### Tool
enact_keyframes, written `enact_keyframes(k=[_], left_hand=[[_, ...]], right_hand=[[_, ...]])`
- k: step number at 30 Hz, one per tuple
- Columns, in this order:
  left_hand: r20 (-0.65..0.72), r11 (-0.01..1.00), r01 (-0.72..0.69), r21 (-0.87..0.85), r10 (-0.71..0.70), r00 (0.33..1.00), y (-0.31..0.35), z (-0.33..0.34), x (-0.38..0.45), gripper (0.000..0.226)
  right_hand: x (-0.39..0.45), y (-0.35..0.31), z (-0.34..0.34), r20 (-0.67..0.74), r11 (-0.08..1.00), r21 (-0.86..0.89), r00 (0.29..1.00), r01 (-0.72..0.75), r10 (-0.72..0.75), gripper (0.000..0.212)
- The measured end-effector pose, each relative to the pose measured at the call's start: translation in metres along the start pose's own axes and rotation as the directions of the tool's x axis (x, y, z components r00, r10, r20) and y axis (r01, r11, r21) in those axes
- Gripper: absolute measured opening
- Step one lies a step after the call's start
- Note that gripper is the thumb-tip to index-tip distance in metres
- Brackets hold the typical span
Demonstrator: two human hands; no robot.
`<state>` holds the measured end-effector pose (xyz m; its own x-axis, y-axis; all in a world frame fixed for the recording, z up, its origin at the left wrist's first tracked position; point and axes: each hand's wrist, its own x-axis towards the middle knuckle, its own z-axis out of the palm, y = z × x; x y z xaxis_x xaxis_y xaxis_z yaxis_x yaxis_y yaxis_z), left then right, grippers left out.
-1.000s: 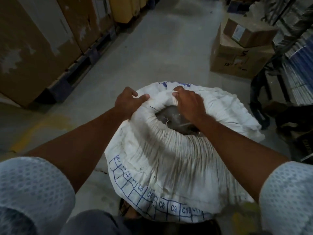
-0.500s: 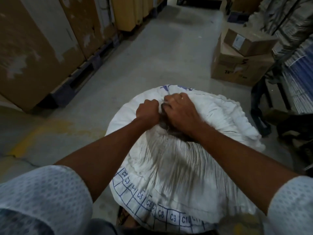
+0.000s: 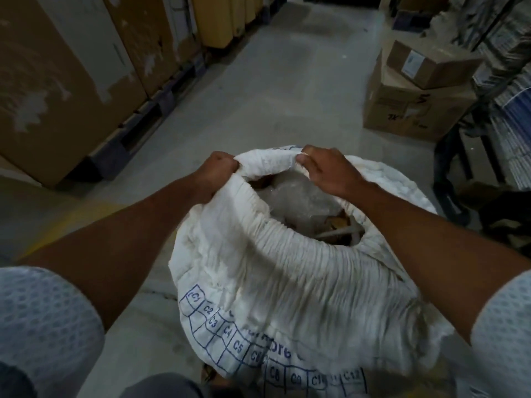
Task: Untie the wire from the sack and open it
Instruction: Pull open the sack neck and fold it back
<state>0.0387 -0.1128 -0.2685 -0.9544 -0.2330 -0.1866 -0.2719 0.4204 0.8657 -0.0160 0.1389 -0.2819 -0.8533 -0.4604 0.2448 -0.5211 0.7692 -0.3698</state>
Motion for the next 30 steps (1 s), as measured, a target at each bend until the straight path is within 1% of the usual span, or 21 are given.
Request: enact_keyframes(k=[2, 4, 5, 6, 8, 10, 11, 12, 13, 14, 15, 16, 17, 18, 21, 23, 24, 25, 27, 28, 30], left_hand=[[0.079, 0.999, 0.029, 0.026, -0.031, 0.996, -0.004, 0.002, -0.001, 0.031], [0.141, 0.983, -0.027, 0.183, 0.001, 0.990, -0.008, 0.008, -0.004, 0.014], [0.174, 0.956, -0.058, 0.288, 0.007, 0.985, -0.008, 0.011, -0.007, 0.012], [0.207, 0.914, -0.090, 0.395, 0.007, 0.978, -0.006, 0.013, -0.009, 0.025], [0.270, 0.829, -0.121, 0.545, -0.037, 0.962, 0.005, 0.020, -0.007, 0.066], [0.291, 0.737, -0.168, 0.655, -0.041, 0.956, 0.021, 0.027, -0.007, 0.107], [0.282, 0.656, -0.231, 0.718, 0.029, 0.959, 0.027, 0.032, -0.006, 0.118], [0.278, 0.549, -0.321, 0.772, 0.162, 0.947, 0.033, 0.037, -0.007, 0.121], [0.304, 0.421, -0.438, 0.794, 0.348, 0.887, 0.038, 0.044, -0.007, 0.119], [0.367, 0.271, -0.566, 0.778, 0.535, 0.761, 0.044, 0.054, -0.007, 0.111], [0.433, 0.133, -0.664, 0.736, 0.661, 0.612, 0.049, 0.066, -0.007, 0.100], [0.491, 0.024, -0.723, 0.691, 0.718, 0.494, 0.053, 0.080, -0.007, 0.088], [0.530, -0.044, -0.740, 0.671, 0.726, 0.438, 0.054, 0.093, -0.005, 0.078], [0.554, -0.074, -0.733, 0.676, 0.708, 0.439, 0.053, 0.105, -0.003, 0.072], [0.516, 0.019, -0.658, 0.753, 0.603, 0.608, 0.045, 0.130, 0.005, 0.051], [0.475, 0.095, -0.613, 0.784, 0.543, 0.693, 0.039, 0.140, 0.013, 0.037], [0.434, 0.193, -0.599, 0.777, 0.526, 0.732, 0.040, 0.144, 0.017, 0.034], [0.362, 0.352, -0.591, 0.725, 0.535, 0.763, 0.042, 0.148, 0.020, 0.032], [0.121, 0.659, -0.549, 0.513, 0.578, 0.807, 0.052, 0.153, 0.028, 0.032], [-0.001, 0.738, -0.523, 0.426, 0.578, 0.816, 0.061, 0.152, 0.032, 0.031], [-0.122, 0.798, -0.462, 0.387, 0.540, 0.833, 0.076, 0.146, 0.041, 0.030]], right_hand=[[0.000, -0.001, 0.004, 0.106, 0.995, 0.092, 0.994, -0.028, 0.018, 0.029], [-0.010, 0.004, 0.011, 0.131, 0.992, 0.056, 0.985, -0.116, 0.108, 0.029], [-0.017, 0.007, 0.012, 0.129, 0.988, -0.005, 0.979, -0.156, 0.155, 0.033], [-0.023, 0.008, 0.013, 0.130, 0.979, -0.076, 0.972, -0.188, 0.197, 0.038], [-0.030, 0.008, 0.012, 0.113, 0.954, -0.207, 0.963, -0.217, 0.244, 0.050], [-0.038, -0.003, 0.003, 0.001, 0.943, -0.276, 0.981, -0.184, 0.192, 0.062], [-0.045, -0.012, -0.004, -0.095, 0.950, -0.268, 0.985, -0.163, 0.142, 0.062], [-0.053, -0.022, -0.010, -0.209, 0.956, -0.254, 0.974, -0.144, 0.091, 0.058], [-0.064, -0.031, -0.015, -0.319, 0.959, -0.247, 0.946, -0.136, 0.052, 0.052], [-0.078, -0.041, -0.019, -0.400, 0.959, -0.246, 0.916, -0.140, 0.031, 0.046], [-0.093, -0.049, -0.020, -0.446, 0.960, -0.238, 0.895, -0.150, 0.029, 0.040], [-0.106, -0.052, -0.018, -0.455, 0.960, -0.225, 0.889, -0.168, 0.049, 0.036], [-0.117, -0.051, -0.015, -0.440, 0.957, -0.208, 0.893, -0.204, 0.095, 0.036], [-0.125, -0.046, -0.011, -0.406, 0.945, -0.188, 0.897, -0.269, 0.175, 0.040], [-0.135, -0.017, -0.007, -0.276, 0.861, -0.191, 0.868, -0.471, 0.414, 0.068], [-0.132, -0.002, -0.011, -0.184, 0.811, -0.235, 0.844, -0.535, 0.503, 0.092], [-0.129, 0.003, -0.012, -0.152, 0.793, -0.252, 0.832, -0.554, 0.533, 0.103], [-0.125, 0.008, -0.013, -0.136, 0.777, -0.260, 0.818, -0.574, 0.559, 0.110], [-0.114, 0.015, -0.016, -0.172, 0.755, -0.250, 0.795, -0.606, 0.581, 0.108], [-0.109, 0.019, -0.020, -0.226, 0.756, -0.243, 0.793, -0.608, 0.566, 0.099], [-0.097, 0.029, -0.030, -0.301, 0.772, -0.241, 0.802, -0.588, 0.516, 0.069]])
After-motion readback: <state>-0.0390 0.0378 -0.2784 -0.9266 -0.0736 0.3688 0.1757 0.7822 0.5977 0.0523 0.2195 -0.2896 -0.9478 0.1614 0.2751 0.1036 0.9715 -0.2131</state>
